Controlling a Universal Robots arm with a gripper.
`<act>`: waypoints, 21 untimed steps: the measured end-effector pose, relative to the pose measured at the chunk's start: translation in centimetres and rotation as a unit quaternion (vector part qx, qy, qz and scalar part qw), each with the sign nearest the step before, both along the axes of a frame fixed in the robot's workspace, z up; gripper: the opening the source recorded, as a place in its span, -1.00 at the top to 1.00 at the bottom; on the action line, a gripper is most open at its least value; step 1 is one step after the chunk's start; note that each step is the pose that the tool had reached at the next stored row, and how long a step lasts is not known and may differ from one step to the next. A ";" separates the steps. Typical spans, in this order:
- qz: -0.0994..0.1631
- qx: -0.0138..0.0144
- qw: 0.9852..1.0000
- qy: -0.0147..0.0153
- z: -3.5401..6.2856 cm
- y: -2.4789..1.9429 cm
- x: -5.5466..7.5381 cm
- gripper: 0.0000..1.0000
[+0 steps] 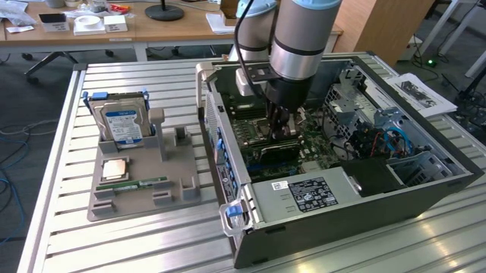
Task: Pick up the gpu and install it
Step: 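Press down on the gpu until it lock into place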
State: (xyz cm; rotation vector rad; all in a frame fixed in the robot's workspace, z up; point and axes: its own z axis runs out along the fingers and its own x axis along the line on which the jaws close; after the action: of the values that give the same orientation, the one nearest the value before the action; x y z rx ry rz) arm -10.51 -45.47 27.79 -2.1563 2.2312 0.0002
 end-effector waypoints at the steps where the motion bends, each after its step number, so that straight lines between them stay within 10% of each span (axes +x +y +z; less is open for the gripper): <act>1: 0.000 0.000 1.000 0.000 -0.01 0.04 0.0 0.79; 21: 0.000 0.000 1.000 0.000 -0.99 0.30 0.0 0.79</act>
State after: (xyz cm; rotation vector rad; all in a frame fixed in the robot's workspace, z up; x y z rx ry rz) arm -10.53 -45.17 26.80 -2.1564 2.2312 0.0001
